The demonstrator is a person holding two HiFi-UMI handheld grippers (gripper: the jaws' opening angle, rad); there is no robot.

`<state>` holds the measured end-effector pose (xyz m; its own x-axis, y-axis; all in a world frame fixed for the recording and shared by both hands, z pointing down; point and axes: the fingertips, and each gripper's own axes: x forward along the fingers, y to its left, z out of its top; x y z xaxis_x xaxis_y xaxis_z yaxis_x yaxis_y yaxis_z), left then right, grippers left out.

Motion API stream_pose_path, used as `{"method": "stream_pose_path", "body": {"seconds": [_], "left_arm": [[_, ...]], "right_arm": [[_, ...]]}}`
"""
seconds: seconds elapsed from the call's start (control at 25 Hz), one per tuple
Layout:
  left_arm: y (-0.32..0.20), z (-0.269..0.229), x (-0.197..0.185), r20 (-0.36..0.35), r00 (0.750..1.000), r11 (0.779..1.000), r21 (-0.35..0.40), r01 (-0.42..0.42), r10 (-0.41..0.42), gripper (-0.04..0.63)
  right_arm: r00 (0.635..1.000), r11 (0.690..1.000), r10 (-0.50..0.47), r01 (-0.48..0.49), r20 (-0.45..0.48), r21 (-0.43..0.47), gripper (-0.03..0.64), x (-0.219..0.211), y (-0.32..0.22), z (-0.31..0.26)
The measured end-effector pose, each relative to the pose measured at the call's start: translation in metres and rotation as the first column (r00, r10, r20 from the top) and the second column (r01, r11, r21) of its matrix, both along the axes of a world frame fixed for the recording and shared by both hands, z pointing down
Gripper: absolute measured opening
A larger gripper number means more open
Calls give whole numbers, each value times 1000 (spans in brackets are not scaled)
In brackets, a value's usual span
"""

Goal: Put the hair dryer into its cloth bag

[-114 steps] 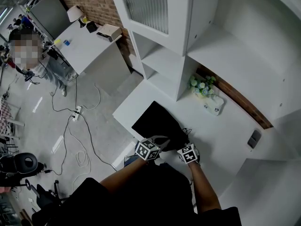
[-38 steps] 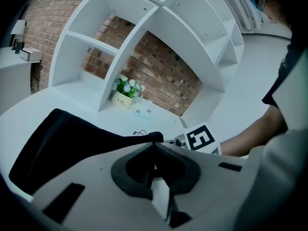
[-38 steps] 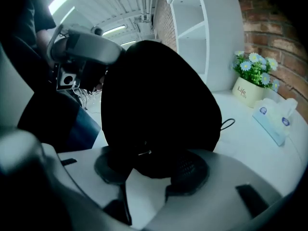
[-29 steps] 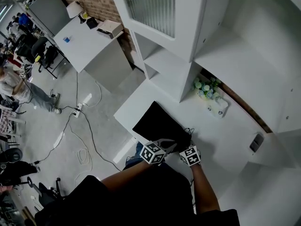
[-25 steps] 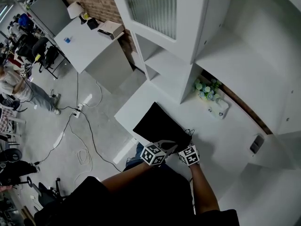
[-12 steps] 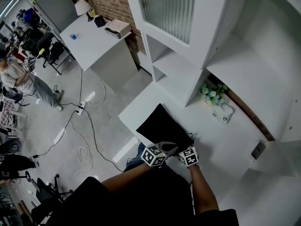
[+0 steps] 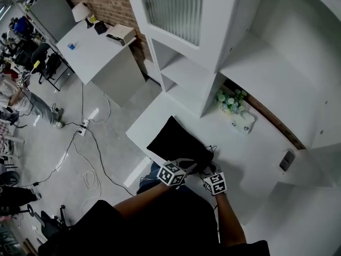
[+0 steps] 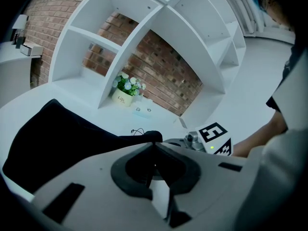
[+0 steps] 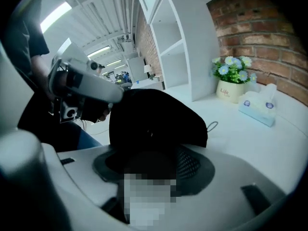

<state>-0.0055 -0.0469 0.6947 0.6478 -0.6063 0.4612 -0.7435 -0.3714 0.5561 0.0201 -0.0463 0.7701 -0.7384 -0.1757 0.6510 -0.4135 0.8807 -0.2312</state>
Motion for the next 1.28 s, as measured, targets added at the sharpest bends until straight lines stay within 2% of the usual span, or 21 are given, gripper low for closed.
{"method": "stream_pose_path", "body": {"seconds": [0.16,0.28,0.44,0.72,0.84,0.96,1.04,1.12,1.16,1.24,1.28], "left_arm": [[-3,11,17,0,1000,1000,-25,-5,5,25],[-5,16,28,36,999,1000,-22,-20,20,29],[0,17,31,36,999,999,-22,26,-25,129],[17,9,31,44,998,999,-11,43,-42,189],[28,-3,29,35,999,999,42,30,-31,189],[38,-26,27,-23,999,993,120,25,-22,186],[48,-40,26,-45,999,986,165,7,0,180],[64,-55,20,-50,999,977,212,-11,22,164],[75,-63,13,-49,998,973,231,-15,27,138],[97,-78,-1,-53,998,968,252,-9,23,38],[109,-84,-8,-60,998,967,254,-4,20,32]], "right_arm": [[996,995,91,-90,20,-35,244,40,12,-4],[988,987,155,-154,11,-39,244,70,21,-6],[975,973,223,-223,-13,-61,244,104,35,-4],[959,959,280,-278,40,-55,244,106,47,-38],[923,931,365,-361,120,-54,244,97,53,-62],[881,901,431,-433,193,-36,244,87,60,-89],[877,898,430,-440,215,-2,244,78,71,-104],[889,906,401,-420,220,47,244,61,89,-118],[892,907,392,-416,226,68,244,51,100,-126],[881,898,399,-432,254,89,244,33,120,-144],[869,889,410,-449,276,91,242,25,130,-154]]}}
